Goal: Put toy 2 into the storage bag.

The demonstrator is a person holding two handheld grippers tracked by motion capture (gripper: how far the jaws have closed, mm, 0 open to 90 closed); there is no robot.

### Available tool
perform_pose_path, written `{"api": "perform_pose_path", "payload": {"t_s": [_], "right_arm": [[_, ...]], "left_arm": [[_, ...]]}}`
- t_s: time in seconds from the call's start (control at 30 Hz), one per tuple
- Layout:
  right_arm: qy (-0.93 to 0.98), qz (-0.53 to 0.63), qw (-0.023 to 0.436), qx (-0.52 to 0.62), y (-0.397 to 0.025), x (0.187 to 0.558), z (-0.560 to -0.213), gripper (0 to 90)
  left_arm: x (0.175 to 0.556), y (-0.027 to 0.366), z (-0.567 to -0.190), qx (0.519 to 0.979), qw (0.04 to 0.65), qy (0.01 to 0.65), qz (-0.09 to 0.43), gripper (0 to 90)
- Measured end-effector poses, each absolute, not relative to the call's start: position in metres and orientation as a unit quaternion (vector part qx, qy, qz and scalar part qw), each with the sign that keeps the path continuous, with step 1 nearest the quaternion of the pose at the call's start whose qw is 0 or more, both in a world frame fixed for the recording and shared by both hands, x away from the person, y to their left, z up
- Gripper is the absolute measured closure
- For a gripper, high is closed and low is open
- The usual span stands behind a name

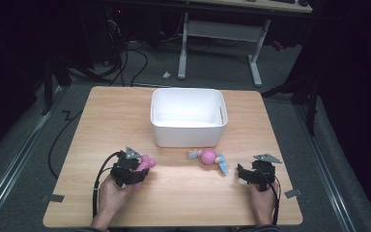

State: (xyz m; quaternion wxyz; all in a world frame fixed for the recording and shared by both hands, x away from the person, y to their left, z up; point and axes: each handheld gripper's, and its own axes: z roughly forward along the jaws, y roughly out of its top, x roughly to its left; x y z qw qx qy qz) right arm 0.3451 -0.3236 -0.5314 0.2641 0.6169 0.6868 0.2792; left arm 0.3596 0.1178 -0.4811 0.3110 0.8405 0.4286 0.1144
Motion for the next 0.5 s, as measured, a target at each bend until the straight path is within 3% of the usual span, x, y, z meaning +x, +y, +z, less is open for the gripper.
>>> {"api": "perform_pose_path", "payload": {"t_s": [0.5], "right_arm": [[0.687, 0.279, 0.263, 0.617, -0.323, 0.345, -0.531, 16.1]], "left_arm": [[0.36, 0.118, -0.457, 0.84, 0.334, 0.409, 0.124, 59.6]]}}
